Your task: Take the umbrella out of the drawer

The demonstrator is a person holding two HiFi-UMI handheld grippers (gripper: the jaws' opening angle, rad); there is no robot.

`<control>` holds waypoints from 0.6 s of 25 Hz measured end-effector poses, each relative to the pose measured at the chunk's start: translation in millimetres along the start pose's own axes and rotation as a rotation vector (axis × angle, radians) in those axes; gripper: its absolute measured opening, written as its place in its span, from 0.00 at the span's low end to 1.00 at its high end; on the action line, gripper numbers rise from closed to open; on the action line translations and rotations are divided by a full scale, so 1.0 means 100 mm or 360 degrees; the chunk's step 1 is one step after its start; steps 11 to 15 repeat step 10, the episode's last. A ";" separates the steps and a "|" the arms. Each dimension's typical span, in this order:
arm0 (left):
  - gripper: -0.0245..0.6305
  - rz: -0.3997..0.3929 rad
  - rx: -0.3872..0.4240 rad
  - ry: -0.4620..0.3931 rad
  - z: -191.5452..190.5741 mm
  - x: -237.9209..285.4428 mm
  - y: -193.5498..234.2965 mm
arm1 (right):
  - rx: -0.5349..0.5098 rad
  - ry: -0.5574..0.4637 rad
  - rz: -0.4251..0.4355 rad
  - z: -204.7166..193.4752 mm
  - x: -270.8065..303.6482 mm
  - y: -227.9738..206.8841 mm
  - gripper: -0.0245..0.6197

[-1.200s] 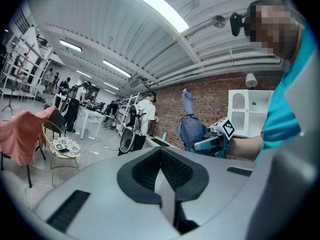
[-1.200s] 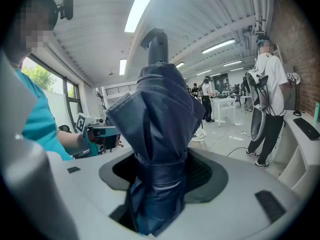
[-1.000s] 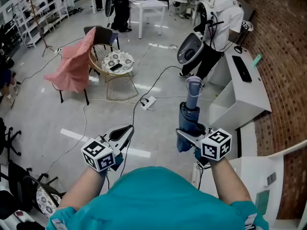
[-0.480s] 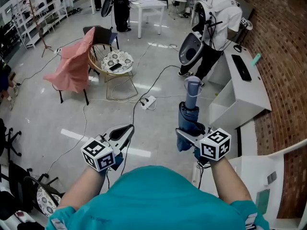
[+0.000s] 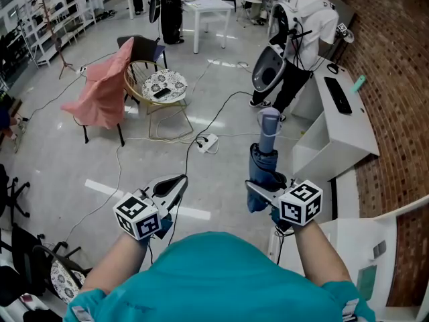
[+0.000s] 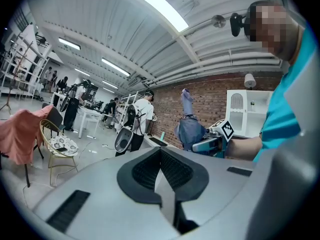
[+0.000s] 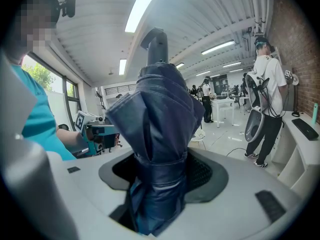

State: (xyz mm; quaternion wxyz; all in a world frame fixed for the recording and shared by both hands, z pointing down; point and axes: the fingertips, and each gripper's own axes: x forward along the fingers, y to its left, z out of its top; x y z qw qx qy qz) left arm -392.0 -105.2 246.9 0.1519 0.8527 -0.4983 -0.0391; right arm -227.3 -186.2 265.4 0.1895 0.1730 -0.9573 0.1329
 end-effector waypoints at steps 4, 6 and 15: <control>0.06 0.0000 -0.0008 0.0003 -0.01 0.00 -0.02 | -0.0004 0.0003 0.0006 0.00 -0.01 0.02 0.46; 0.06 -0.0003 -0.0008 0.0005 -0.01 -0.01 -0.02 | -0.0006 0.0003 0.0008 0.00 -0.01 0.04 0.46; 0.06 -0.0009 -0.0006 0.0005 -0.01 -0.02 -0.02 | -0.0009 -0.0001 0.0006 0.01 0.00 0.06 0.46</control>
